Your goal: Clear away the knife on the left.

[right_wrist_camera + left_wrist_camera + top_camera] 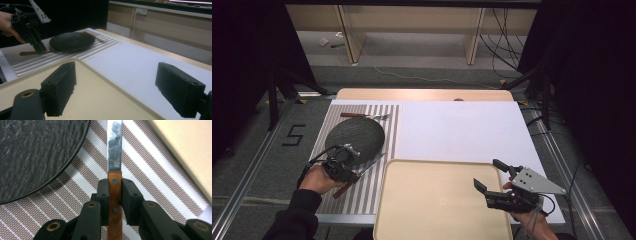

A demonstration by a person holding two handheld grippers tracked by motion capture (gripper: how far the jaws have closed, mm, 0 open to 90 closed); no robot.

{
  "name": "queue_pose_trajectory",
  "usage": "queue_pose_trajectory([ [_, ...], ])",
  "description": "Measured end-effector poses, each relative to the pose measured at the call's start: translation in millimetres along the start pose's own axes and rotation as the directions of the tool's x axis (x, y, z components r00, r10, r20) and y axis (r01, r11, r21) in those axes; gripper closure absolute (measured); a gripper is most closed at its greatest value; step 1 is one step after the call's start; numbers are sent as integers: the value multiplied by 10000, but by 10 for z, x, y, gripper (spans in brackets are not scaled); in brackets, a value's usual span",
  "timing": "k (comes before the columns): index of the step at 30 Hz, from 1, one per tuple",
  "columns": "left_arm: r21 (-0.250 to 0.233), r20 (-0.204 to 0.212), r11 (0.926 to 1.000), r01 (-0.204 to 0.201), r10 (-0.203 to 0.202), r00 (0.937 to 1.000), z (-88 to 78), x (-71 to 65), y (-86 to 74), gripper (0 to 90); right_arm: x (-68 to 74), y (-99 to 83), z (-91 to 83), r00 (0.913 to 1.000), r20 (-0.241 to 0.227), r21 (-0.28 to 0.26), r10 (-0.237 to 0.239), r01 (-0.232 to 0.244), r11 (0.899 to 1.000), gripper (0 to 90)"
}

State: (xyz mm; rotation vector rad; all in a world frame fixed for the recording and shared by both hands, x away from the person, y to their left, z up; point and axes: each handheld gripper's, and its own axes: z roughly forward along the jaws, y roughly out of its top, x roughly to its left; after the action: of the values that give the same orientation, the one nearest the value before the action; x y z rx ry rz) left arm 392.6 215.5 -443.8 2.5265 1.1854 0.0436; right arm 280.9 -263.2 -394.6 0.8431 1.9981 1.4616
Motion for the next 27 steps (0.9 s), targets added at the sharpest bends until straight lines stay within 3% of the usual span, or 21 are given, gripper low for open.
queue_pose_trajectory([
  [4,-117,175,9999,110,-108,9998,-19,-49,5,768,-2,-2,-3,10000,13,7,18,-18,10000,179],
  [15,-1211,625,9925,163,-88,9980,-177,-278,63,768,-16,-6,-3,10000,42,-8,62,-62,10000,179],
  [23,-1887,988,9820,-105,296,9947,-322,-605,157,769,-13,-7,-3,10000,21,-23,41,-41,10000,178],
  [27,-1899,1117,9815,-246,465,9927,-306,-749,204,768,-12,-6,-3,10000,24,-26,25,-24,10000,178],
])
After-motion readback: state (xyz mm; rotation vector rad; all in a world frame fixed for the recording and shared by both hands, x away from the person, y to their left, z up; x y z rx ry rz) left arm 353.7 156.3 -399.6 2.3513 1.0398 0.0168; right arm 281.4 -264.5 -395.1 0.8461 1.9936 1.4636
